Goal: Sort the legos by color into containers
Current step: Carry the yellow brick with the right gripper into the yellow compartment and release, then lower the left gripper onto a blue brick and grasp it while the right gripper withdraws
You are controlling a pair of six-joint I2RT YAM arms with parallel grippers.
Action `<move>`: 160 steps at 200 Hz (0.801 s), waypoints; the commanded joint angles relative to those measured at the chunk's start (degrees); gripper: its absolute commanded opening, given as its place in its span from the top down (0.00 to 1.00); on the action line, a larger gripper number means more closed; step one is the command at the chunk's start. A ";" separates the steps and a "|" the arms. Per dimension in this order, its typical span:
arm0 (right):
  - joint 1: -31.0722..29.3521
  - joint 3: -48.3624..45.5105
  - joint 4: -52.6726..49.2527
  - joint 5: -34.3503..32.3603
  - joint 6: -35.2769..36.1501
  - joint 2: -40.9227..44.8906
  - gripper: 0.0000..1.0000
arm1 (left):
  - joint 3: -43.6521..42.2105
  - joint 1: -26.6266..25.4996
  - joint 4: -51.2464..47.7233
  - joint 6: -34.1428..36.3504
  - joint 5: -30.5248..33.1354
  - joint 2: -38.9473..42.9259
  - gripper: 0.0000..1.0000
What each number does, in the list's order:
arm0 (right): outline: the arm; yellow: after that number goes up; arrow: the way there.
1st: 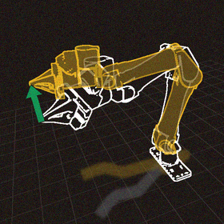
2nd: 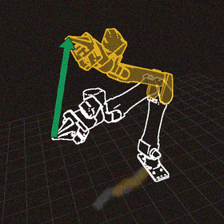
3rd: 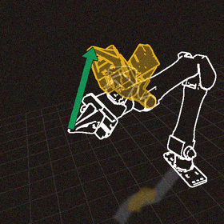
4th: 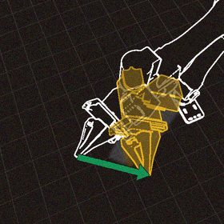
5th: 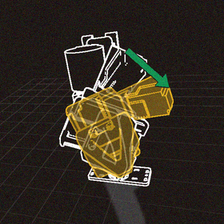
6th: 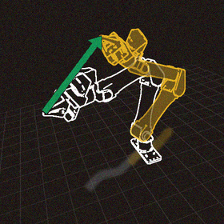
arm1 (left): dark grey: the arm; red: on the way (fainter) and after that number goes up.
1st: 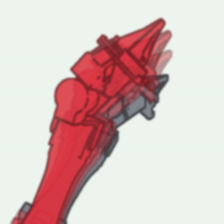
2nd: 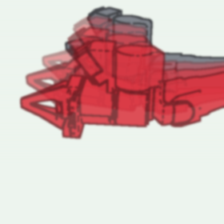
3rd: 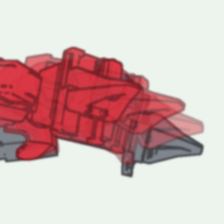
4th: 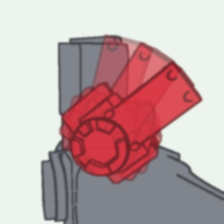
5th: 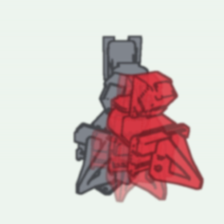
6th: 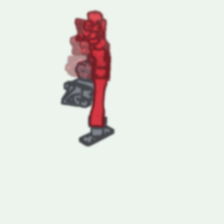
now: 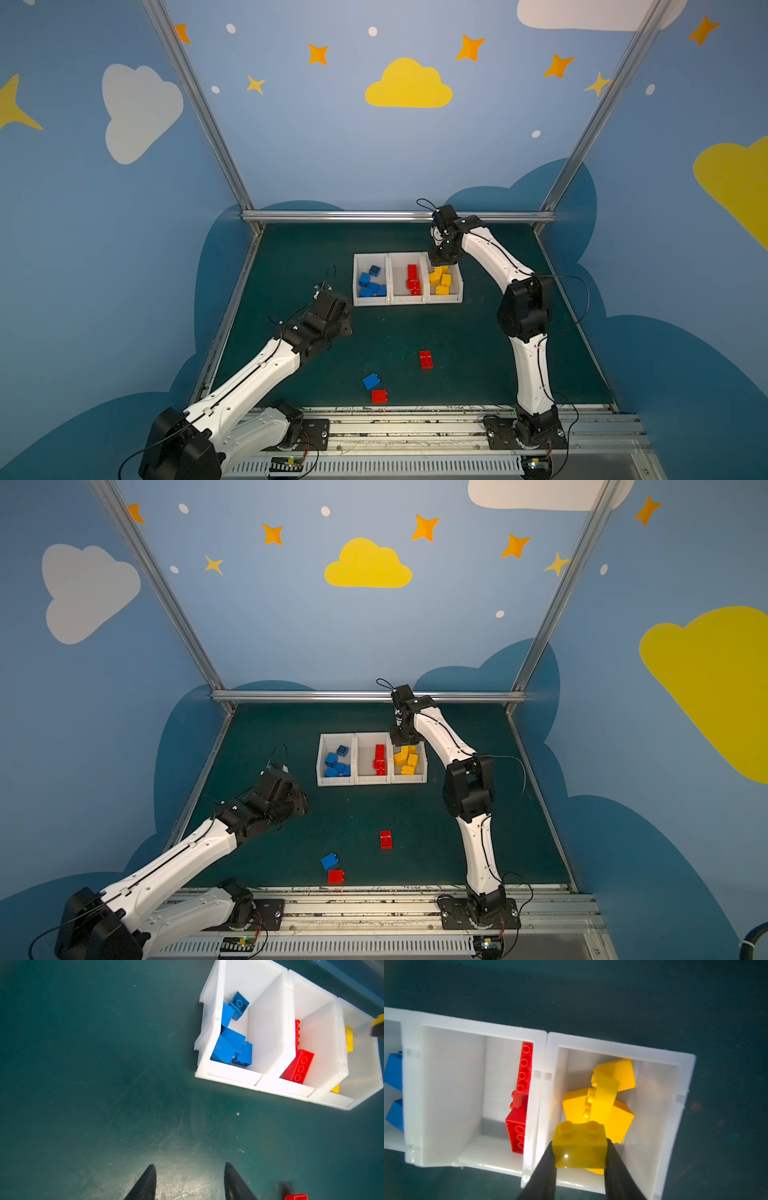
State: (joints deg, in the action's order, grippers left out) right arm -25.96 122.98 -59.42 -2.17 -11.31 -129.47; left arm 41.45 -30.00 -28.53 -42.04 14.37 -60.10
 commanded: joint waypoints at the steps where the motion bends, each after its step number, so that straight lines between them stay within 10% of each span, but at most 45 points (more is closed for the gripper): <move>1: 0.02 3.47 -3.03 0.65 0.93 -0.73 0.70 | -0.58 0.27 0.25 -0.43 -0.93 0.66 0.47; 42: 0.19 4.55 -3.78 0.15 0.94 -1.41 0.43 | -1.02 0.29 0.50 -0.81 -1.63 0.59 0.47; 160: 0.43 0.79 -3.01 1.89 0.06 4.08 0.40 | -1.15 0.29 0.30 0.58 -4.48 0.87 0.46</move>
State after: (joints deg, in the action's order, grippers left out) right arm -25.80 125.27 -61.52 -1.23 -10.68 -129.93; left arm 40.62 -30.00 -27.97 -42.37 11.90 -59.92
